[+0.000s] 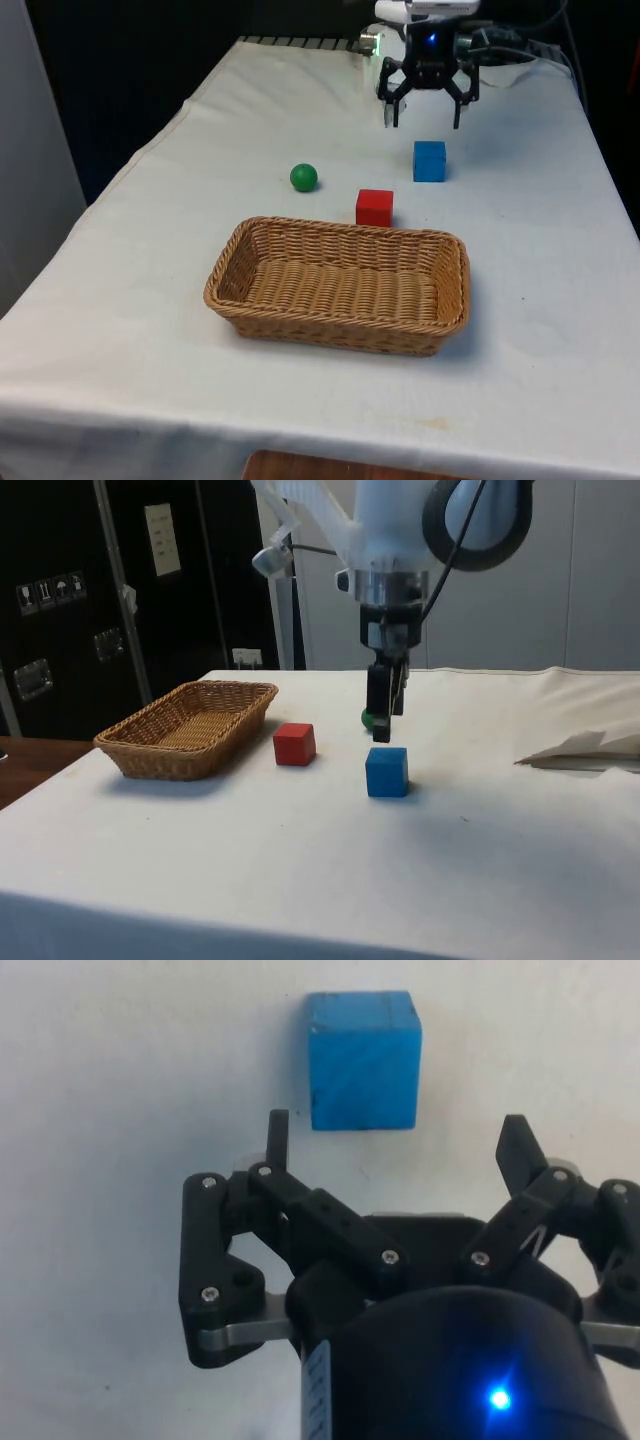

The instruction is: Place all non-red objects into the basket.

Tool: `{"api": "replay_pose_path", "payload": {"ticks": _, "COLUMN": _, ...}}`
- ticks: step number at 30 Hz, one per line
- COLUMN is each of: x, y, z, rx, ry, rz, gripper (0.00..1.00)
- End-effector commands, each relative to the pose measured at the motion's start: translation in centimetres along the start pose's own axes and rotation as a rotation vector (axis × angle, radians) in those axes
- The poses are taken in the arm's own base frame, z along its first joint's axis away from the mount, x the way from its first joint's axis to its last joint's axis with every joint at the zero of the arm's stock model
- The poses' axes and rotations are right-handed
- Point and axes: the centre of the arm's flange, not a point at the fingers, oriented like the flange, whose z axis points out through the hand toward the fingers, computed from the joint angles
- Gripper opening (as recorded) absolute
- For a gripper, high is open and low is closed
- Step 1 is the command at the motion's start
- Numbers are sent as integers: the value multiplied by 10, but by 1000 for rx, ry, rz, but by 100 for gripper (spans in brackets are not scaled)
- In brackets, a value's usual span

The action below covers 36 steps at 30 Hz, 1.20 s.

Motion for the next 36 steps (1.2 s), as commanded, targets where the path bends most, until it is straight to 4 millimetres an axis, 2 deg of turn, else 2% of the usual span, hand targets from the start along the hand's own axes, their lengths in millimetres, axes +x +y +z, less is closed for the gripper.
{"api": "replay_pose_path", "payload": {"ticks": 1, "x": -1, "y": -2, "z": -1, "rx": 8, "ry": 7, "rz": -8, "gripper": 100}}
{"api": "replay_pose_path", "payload": {"ticks": 17, "x": 0, "y": 1, "z": 10, "rx": -9, "ry": -16, "rz": -10, "gripper": 100}}
{"api": "replay_pose_path", "payload": {"ticks": 36, "x": 7, "y": -13, "z": 33, "rx": -12, "ry": -30, "rz": -14, "gripper": 100}}
